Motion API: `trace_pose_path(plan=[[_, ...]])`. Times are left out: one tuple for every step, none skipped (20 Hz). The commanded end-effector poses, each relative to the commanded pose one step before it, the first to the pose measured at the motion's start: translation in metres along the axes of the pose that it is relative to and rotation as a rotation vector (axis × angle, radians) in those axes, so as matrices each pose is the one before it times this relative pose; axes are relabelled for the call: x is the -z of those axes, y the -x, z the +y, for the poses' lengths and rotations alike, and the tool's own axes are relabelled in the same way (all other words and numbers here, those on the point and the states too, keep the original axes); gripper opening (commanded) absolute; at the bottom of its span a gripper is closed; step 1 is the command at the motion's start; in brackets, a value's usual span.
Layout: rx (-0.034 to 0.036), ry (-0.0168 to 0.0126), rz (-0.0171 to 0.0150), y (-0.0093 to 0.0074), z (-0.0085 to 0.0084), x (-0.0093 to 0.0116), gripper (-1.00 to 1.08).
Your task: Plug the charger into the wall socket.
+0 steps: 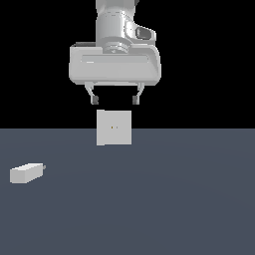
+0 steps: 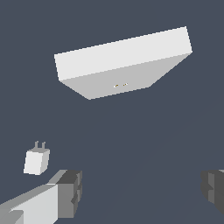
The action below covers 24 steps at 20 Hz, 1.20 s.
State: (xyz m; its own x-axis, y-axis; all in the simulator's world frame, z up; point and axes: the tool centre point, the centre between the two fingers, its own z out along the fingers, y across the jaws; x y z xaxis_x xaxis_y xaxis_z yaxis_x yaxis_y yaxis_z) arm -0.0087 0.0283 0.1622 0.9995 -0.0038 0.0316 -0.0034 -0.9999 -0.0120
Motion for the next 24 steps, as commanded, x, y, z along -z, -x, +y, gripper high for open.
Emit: trace_pose_path(plan=[[-0.00540, 0.00113, 0.02185, 0.00429, -0.00825, -0.00392, 1.00], [-0.00277, 0.00062, 0.01024, 0.00192, -0.00368, -0.00177, 1.00], [-0.00294, 0.00064, 0.01088, 0.00203, -0.00392, -0.00190, 1.00], [-0.00311, 0.00066, 0.01155, 0.00215, -0.00416, -0.00200, 1.00], [-0.00326, 0.00067, 0.01211, 0.00225, -0.00438, -0.00212, 1.00], [-0.00331, 0.00066, 0.01235, 0.00228, -0.00447, -0.00216, 1.00], [-0.00332, 0.00065, 0.01239, 0.00228, -0.00450, -0.00219, 1.00], [-0.00333, 0.00063, 0.01247, 0.00229, -0.00453, -0.00219, 1.00], [-0.00334, 0.00062, 0.01252, 0.00229, -0.00456, -0.00222, 1.00], [-0.00335, 0.00061, 0.01259, 0.00230, -0.00460, -0.00224, 1.00], [-0.00337, 0.00061, 0.01267, 0.00231, -0.00464, -0.00228, 1.00], [-0.00339, 0.00063, 0.01277, 0.00232, -0.00468, -0.00230, 1.00], [-0.00341, 0.00065, 0.01286, 0.00232, -0.00473, -0.00234, 1.00], [-0.00340, 0.00068, 0.01282, 0.00230, -0.00471, -0.00234, 1.00], [-0.00333, 0.00072, 0.01256, 0.00225, -0.00462, -0.00231, 1.00], [-0.00324, 0.00075, 0.01223, 0.00218, -0.00449, -0.00227, 1.00], [-0.00314, 0.00080, 0.01188, 0.00210, -0.00435, -0.00221, 1.00], [-0.00305, 0.00084, 0.01154, 0.00201, -0.00421, -0.00214, 1.00], [-0.00294, 0.00089, 0.01118, 0.00194, -0.00407, -0.00210, 1.00], [-0.00287, 0.00095, 0.01092, 0.00187, -0.00396, -0.00205, 1.00], [-0.00281, 0.00101, 0.01073, 0.00181, -0.00386, -0.00200, 1.00], [-0.00275, 0.00108, 0.01056, 0.00176, -0.00379, -0.00199, 1.00], [-0.00272, 0.00115, 0.01049, 0.00172, -0.00373, -0.00195, 1.00], [-0.00264, 0.00119, 0.01021, 0.00165, -0.00361, -0.00189, 1.00]])
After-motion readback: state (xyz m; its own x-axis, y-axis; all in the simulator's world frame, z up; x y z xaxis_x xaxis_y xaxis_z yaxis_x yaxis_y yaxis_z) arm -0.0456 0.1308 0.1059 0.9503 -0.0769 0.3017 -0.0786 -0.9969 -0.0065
